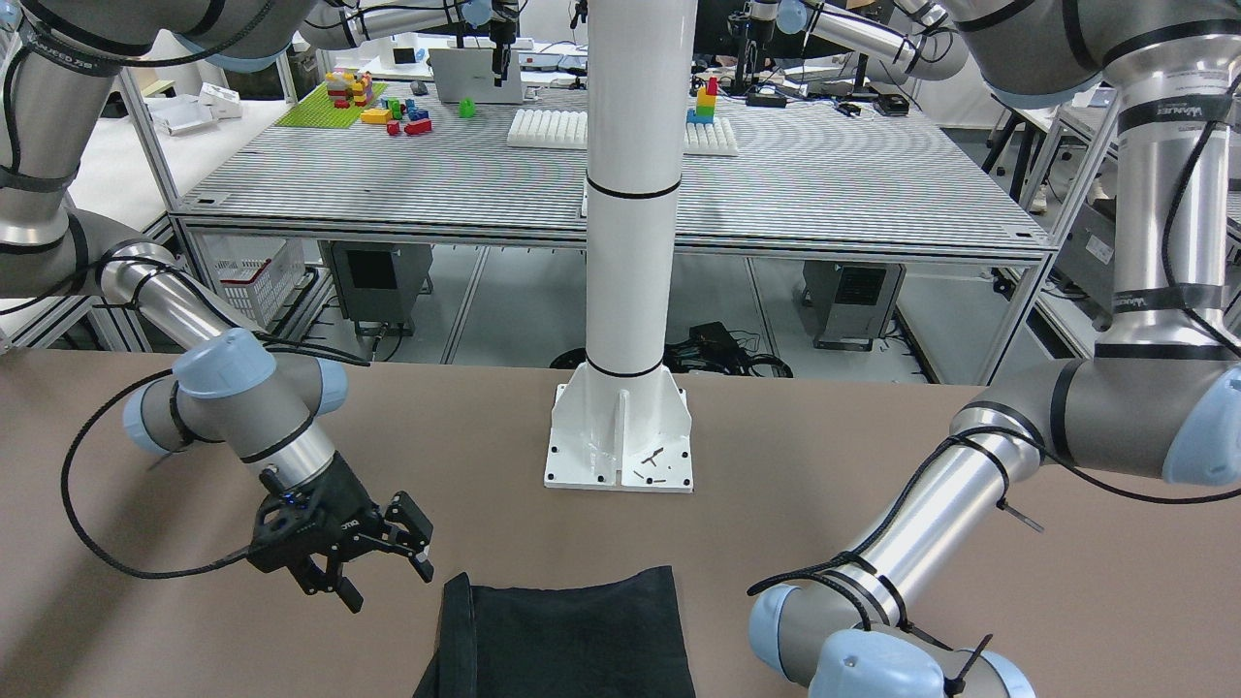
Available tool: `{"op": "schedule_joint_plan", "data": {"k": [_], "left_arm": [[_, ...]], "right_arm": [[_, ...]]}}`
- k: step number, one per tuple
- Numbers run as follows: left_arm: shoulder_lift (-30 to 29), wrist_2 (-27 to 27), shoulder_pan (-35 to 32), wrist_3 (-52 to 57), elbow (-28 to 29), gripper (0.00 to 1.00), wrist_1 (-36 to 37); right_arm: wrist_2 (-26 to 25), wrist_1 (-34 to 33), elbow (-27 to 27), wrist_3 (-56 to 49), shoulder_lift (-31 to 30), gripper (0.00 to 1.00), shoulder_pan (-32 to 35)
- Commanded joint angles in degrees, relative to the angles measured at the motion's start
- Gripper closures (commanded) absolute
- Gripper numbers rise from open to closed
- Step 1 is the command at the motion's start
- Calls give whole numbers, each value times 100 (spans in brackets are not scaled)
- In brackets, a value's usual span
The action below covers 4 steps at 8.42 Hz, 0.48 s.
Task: Fold clothes
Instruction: 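Release the left gripper and move the right gripper to the shirt's nearest corner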
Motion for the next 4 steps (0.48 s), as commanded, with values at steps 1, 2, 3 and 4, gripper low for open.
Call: {"op": "schedule_joint_plan", "data": {"k": [1, 2, 3, 4], "left_arm": [[226, -87, -31, 28, -338, 5, 102], [261, -87, -58, 28, -338, 5, 93], [270, -87, -67, 28, -338, 5, 93], [270, -87, -67, 28, -338, 5, 93]], "right_arm": [[-1526, -1422, 73, -949, 398, 6, -1131], [-2046, -2019, 108, -1020, 679, 6, -1544], [-2417, -2330, 108, -1064, 804, 6, -1827], [-2656, -2368, 100, -1186, 770, 6, -2021]]}}
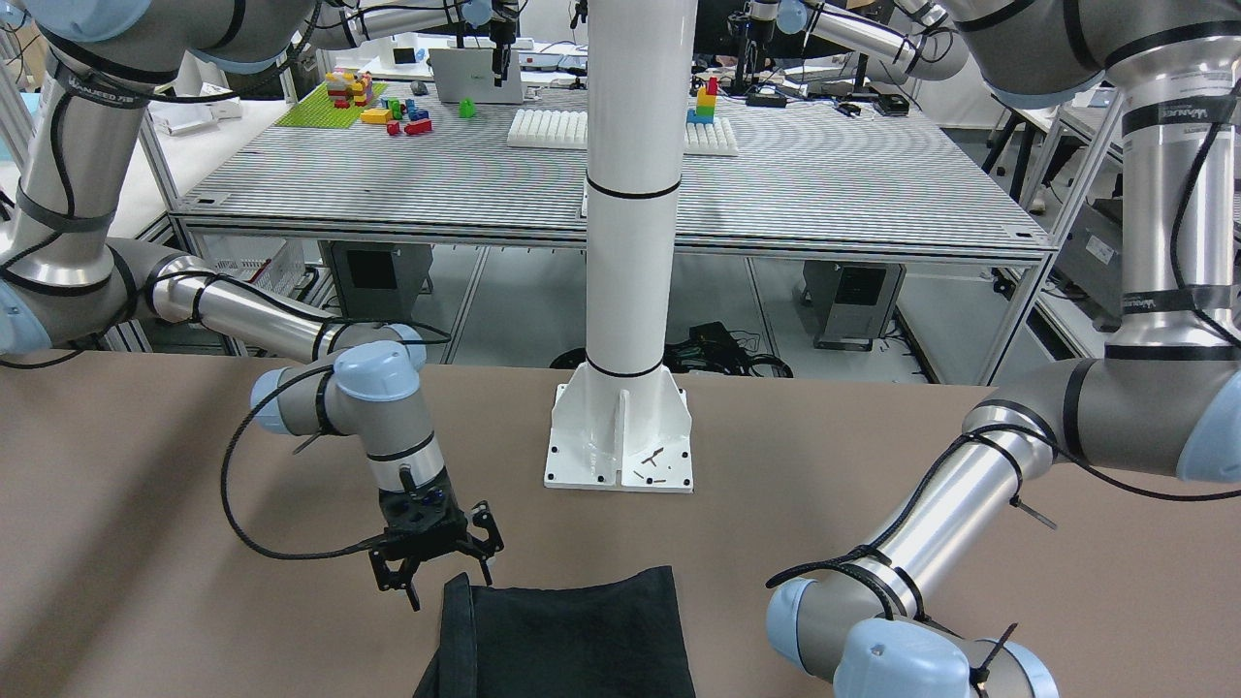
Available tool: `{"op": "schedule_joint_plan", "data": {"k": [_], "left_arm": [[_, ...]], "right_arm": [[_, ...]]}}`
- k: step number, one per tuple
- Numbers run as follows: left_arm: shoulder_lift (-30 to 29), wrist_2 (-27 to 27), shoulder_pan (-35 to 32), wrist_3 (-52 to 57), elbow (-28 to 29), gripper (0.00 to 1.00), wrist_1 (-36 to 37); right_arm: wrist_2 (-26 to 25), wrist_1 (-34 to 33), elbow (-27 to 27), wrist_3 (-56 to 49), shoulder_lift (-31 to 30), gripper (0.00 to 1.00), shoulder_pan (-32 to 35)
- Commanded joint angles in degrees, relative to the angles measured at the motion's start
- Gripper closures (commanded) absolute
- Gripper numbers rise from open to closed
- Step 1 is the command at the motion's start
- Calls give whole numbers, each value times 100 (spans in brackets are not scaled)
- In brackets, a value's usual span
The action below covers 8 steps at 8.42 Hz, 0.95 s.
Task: Fold clothes
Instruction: 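Release the left gripper and move the right gripper to the shirt's nearest corner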
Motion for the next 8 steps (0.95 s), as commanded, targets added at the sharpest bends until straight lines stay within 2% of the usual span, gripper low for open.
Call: {"op": "schedule_joint_plan", "data": {"k": [1, 5, 6, 8], "left_arm": [[23, -2, -13, 2, -10, 5, 1], [23, 25, -13, 10, 8, 5, 1], [23, 25, -13, 10, 17, 5, 1], [58, 33, -5, 10, 25, 5, 1]], "right_arm": [[-717, -518, -5, -377, 142, 6, -578], [-832, -703, -32, -396, 19, 9, -903], [-910, -712, -32, -396, -50, 12, -929], [-1008, -712, -40, -396, -60, 28, -974]]}}
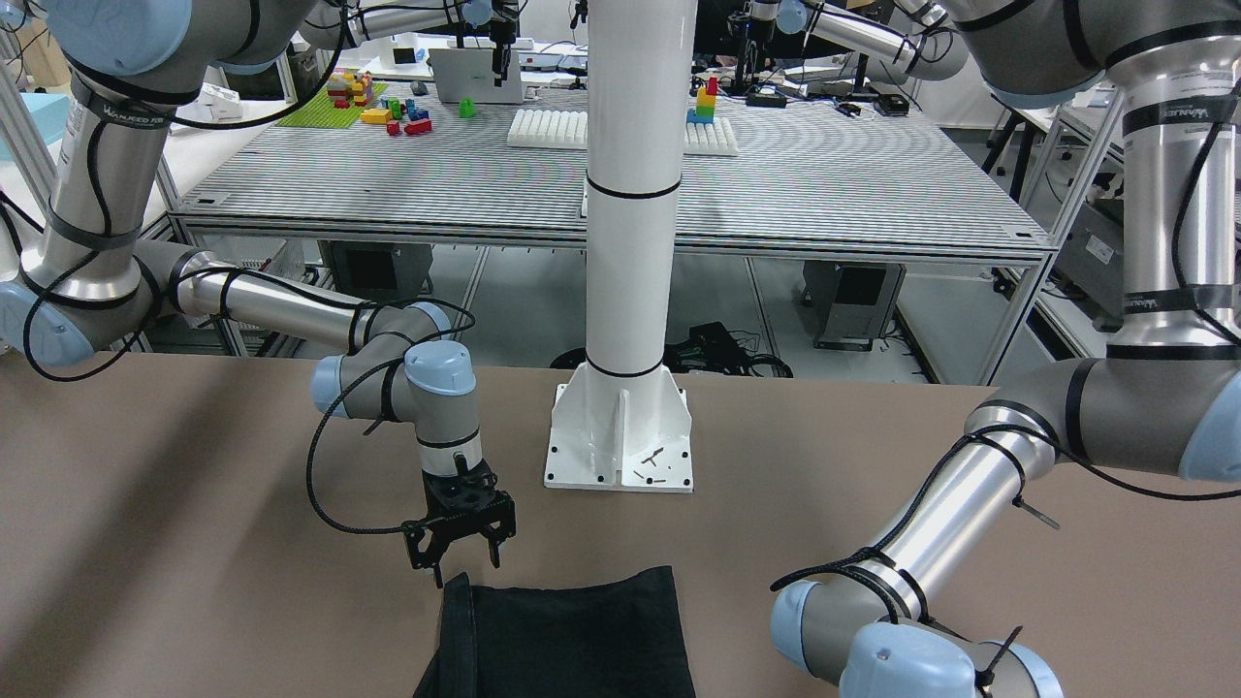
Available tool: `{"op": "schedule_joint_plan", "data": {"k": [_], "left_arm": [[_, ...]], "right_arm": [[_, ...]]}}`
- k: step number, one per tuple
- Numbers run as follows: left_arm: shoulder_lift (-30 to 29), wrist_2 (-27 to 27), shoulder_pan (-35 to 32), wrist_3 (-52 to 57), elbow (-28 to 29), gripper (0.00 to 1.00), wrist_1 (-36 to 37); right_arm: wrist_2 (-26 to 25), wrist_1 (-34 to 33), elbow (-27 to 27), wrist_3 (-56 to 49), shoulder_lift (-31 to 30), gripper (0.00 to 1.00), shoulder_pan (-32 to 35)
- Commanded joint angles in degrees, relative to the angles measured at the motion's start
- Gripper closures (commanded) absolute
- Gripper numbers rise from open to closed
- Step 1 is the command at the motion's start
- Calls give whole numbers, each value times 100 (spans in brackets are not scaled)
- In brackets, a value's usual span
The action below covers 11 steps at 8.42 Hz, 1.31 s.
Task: Fold clothes
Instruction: 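Release the left gripper and move the right gripper to the shirt's nearest corner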
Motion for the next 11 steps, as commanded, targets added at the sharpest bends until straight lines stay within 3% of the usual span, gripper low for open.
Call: {"op": "schedule_joint_plan", "data": {"k": [1, 2, 6, 7, 11], "left_arm": [[37, -3, 6, -8, 8, 5, 0], [55, -3, 15, 1, 8, 5, 0], [55, -3, 15, 10, 34, 5, -35], [55, -3, 23, 10, 34, 5, -44], [64, -3, 6, 19, 43, 5, -44]], "right_arm": [[-77, -8, -17, 0, -68, 42, -28], [-85, 1, 0, 0, -95, 53, -28], [-191, 1, 36, 17, -113, 56, -37], [-200, 1, 18, 34, -113, 60, -37], [-235, 1, 18, 87, -95, 53, -133]]}}
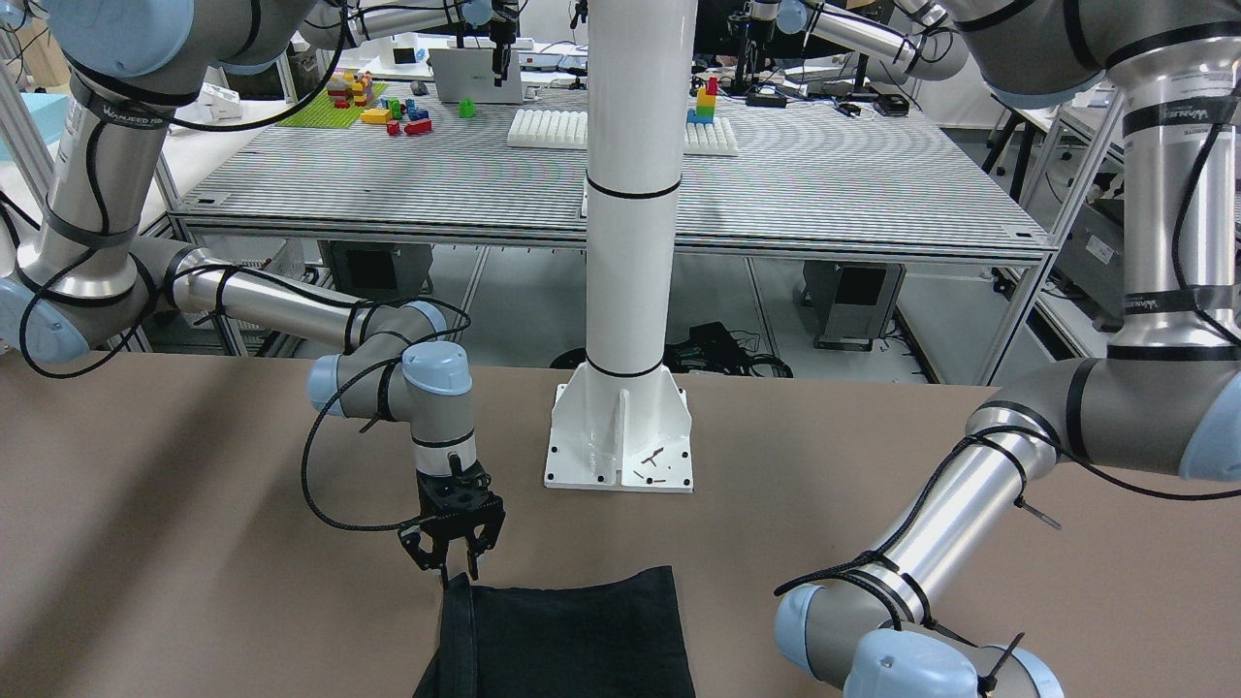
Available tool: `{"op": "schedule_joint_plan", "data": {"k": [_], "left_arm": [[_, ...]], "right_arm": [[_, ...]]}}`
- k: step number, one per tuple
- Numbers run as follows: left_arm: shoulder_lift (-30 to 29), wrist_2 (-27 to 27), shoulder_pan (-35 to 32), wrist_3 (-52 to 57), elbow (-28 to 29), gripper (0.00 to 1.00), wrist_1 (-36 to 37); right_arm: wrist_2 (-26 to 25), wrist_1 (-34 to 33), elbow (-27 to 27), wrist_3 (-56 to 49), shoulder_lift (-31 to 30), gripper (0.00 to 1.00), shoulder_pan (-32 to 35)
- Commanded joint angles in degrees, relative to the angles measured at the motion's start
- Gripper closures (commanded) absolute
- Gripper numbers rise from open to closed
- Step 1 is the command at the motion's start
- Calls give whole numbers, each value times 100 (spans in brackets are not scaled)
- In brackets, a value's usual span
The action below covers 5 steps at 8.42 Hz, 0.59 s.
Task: Fold clothes
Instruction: 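Release the left gripper and move the right gripper to the shirt's nearest corner, then grasp the nearest corner with the right gripper and pull it to straighten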
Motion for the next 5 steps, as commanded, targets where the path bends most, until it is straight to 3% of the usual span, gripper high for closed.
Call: {"op": "schedule_joint_plan", "data": {"k": [1, 4, 5], "left_arm": [[8, 4, -9, 3, 12, 5, 8], [0, 4, 0, 3, 12, 5, 8], [0, 4, 9, 3, 12, 5, 17]], "right_arm": [[-274, 0, -38, 16, 14, 52, -261], [-408, -9, -73, 16, 5, 53, -377], [-408, -9, -90, 16, 14, 65, -369]]}}
